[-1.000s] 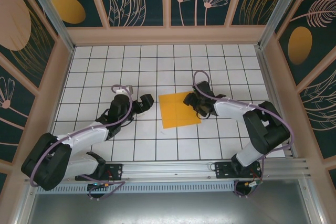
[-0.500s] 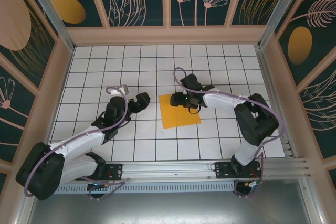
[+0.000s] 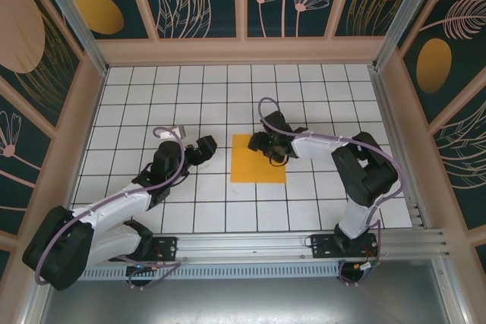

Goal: Fold a paper plane with a square sheet of paper (pick it up from the middle)
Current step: Move the square sheet of paper to the center of the table, then fold the square sheet of paper in half at the center of the table.

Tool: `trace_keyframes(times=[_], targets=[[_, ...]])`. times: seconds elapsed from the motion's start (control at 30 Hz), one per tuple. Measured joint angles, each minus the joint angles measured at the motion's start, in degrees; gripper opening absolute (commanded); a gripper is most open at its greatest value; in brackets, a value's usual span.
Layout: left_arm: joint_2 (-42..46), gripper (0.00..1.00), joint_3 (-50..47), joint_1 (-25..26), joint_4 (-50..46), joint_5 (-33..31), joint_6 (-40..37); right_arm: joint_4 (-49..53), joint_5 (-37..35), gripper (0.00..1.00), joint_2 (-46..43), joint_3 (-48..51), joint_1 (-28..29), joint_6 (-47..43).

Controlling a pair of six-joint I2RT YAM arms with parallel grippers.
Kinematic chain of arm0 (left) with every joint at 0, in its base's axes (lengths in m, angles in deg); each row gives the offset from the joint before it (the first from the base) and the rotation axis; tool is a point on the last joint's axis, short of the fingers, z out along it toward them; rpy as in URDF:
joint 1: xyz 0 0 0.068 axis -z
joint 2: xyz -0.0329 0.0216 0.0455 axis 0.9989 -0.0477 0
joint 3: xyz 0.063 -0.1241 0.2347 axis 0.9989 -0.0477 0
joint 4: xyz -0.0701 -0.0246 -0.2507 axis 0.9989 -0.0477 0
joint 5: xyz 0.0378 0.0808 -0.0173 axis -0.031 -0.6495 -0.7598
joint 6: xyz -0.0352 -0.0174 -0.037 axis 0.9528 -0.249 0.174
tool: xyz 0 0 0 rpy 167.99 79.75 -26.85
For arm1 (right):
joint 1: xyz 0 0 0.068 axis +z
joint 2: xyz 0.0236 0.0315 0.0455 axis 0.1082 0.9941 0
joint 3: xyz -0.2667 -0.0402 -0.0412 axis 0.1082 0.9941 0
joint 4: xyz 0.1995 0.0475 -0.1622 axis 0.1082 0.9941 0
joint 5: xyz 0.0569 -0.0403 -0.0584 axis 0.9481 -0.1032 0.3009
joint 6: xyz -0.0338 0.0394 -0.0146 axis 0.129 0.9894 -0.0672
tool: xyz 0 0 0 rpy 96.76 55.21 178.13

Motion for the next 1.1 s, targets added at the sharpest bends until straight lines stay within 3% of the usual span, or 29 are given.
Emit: trace_keyframes(times=[0.13, 0.27, 0.47, 0.53, 0.87, 1.1], targets=[[0.00, 0.99, 0.00, 0.00, 0.00, 0.00, 0.00, 0.15, 0.00, 0.74, -0.31, 0.09, 1.20, 3.76], [0.33, 0.99, -0.33, 0.00, 0.00, -0.02, -0.02, 6.40, -3.63, 0.80, -0.31, -3.89, 2.91, 0.20], [2.25, 0.99, -1.03, 0.00, -0.35, -2.69, -0.48, 19.67, -13.40, 0.90, 2.86, -18.51, 6.62, -5.11], [2.93, 0.99, -1.07, 0.00, -0.76, -4.00, -0.68, 23.50, -16.33, 0.99, 5.95, -22.21, 7.93, -4.70], [5.25, 0.99, -1.88, 0.00, -2.21, -6.64, -0.92, 28.70, -17.46, 0.98, 13.11, -22.67, 9.22, -3.13], [8.26, 0.99, -3.02, 0.00, -3.04, -7.41, -1.18, 25.68, -16.87, 0.97, 13.60, -20.72, 9.18, -9.97]])
